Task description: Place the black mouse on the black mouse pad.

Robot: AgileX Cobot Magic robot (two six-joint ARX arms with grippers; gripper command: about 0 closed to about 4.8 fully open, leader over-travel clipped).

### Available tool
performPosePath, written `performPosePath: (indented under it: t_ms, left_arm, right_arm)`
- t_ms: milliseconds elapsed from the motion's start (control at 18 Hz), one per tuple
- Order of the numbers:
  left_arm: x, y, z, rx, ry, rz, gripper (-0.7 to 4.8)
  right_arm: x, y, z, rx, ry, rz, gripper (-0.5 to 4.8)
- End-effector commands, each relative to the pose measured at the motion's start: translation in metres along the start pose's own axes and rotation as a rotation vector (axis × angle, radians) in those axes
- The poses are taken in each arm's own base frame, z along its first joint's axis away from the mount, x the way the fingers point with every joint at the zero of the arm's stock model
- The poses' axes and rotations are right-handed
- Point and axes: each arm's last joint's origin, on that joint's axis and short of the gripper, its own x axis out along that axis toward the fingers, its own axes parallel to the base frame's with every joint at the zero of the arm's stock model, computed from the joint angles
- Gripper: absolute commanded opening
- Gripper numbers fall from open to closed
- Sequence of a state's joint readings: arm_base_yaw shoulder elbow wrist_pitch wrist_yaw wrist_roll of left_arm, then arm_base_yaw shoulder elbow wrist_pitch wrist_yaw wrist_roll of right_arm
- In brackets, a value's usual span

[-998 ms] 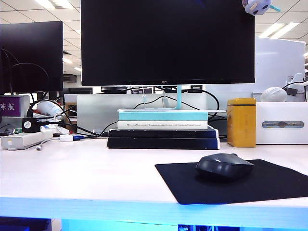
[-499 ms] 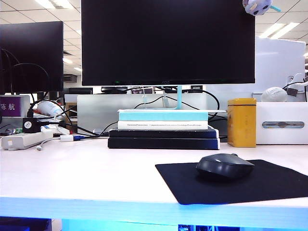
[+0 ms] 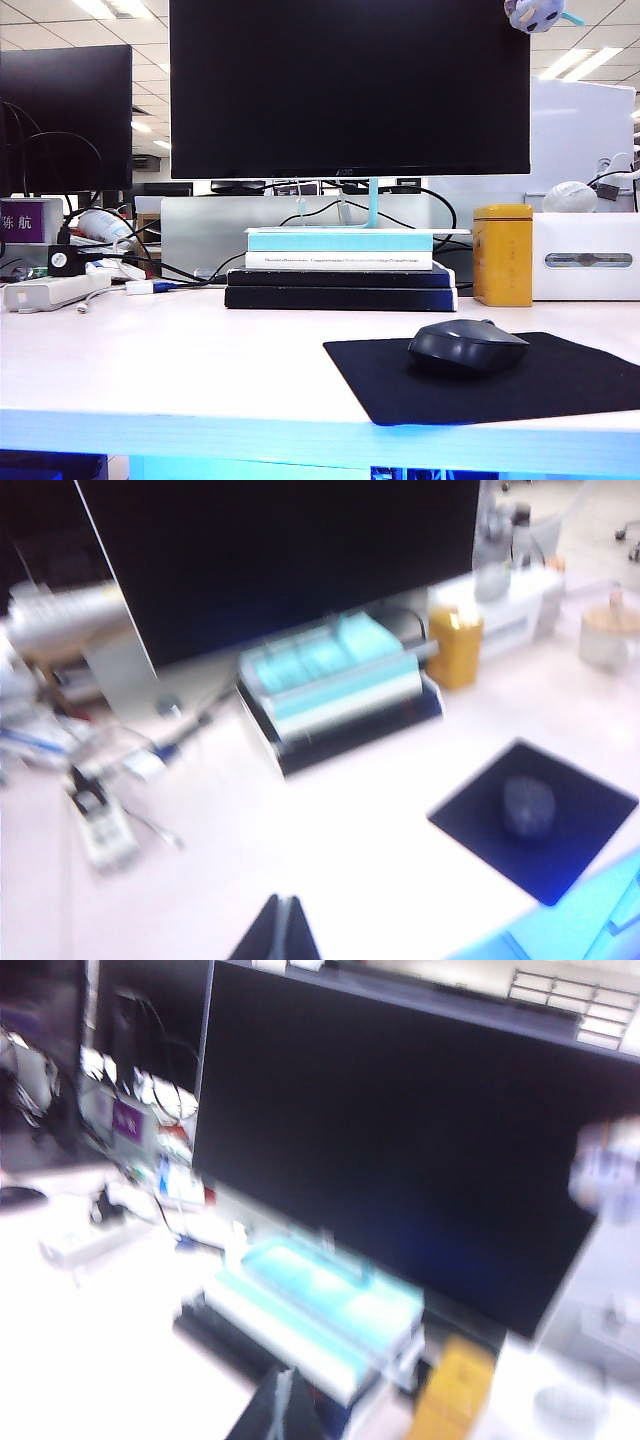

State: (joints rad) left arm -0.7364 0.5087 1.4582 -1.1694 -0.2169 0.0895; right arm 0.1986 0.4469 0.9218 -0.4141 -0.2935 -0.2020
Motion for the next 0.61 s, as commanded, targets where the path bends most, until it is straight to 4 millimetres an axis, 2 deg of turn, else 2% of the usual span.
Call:
performPosePath:
  t_ms: [55, 222, 277, 333, 444, 610]
  left_arm:
    - [0.040, -0.013, -0.040, -0.036, -0.062, -0.007, -0.06]
    - [0.120, -0.038, -0.105, -0.060, -0.041, -0.062, -0.06]
    - [0.132, -0.042, -0.117, -0.060, -0.040, -0.062, -0.06]
    - [0.151, -0.048, -0.139, -0.066, -0.038, -0.065, -0.06]
    - [0.174, -0.057, -0.177, -0.085, -0.030, -0.089, -0.06]
    - [0.186, -0.065, -0.214, -0.121, 0.032, -0.150, -0.06]
  right_arm:
    - [-0.006, 0.007, -0.039, 0.092, -0.035, -0.095, -0.01]
    - [-0.001, 0.017, -0.093, 0.099, -0.006, -0.100, -0.01]
    - [0.001, 0.018, -0.102, 0.106, 0.014, -0.095, -0.01]
    - [0.005, 0.020, -0.118, 0.129, 0.058, -0.096, -0.01]
    - [0.012, 0.022, -0.149, 0.206, 0.138, -0.131, -0.01]
    - [0.018, 0.027, -0.185, 0.267, 0.229, -0.153, -0.01]
